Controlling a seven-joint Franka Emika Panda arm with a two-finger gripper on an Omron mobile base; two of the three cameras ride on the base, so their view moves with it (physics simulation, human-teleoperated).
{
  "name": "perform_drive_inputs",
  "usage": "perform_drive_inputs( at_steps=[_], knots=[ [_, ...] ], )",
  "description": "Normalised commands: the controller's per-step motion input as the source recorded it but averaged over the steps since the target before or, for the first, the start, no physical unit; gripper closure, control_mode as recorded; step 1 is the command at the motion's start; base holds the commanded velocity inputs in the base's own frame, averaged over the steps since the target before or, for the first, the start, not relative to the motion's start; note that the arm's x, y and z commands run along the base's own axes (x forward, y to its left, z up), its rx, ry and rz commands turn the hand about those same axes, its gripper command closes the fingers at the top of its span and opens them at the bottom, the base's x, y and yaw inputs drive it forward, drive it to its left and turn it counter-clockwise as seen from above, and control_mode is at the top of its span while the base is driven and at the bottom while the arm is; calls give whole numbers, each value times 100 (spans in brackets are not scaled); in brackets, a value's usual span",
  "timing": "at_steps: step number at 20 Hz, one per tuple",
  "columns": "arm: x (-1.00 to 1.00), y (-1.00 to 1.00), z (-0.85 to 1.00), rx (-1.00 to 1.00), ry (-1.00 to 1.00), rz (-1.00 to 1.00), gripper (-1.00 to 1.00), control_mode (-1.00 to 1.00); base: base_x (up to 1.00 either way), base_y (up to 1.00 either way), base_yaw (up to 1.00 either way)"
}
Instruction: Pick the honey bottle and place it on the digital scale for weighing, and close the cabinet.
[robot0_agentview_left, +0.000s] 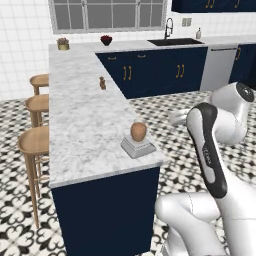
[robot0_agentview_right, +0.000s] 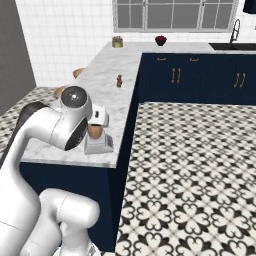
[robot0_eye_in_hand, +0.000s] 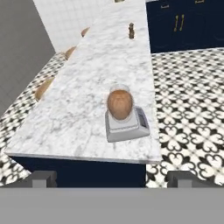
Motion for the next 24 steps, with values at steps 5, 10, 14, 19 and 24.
perform_drive_inputs(
  at_steps=[5, 10, 14, 19, 24],
  knots=[
    [-3, 42, 0, -14, 2, 0, -100, -100, 0, 0, 0],
    [-41, 0, -2, -2, -15, -6, -100, -100, 0, 0, 0],
    [-25, 3, 0, 0, -43, -5, -100, -100, 0, 0, 0],
    [0, 3, 0, -1, -33, -8, -100, 100, -4, 0, -2],
    [0, 0, 0, 0, 0, 0, -100, 100, -41, -5, -15]
  ],
)
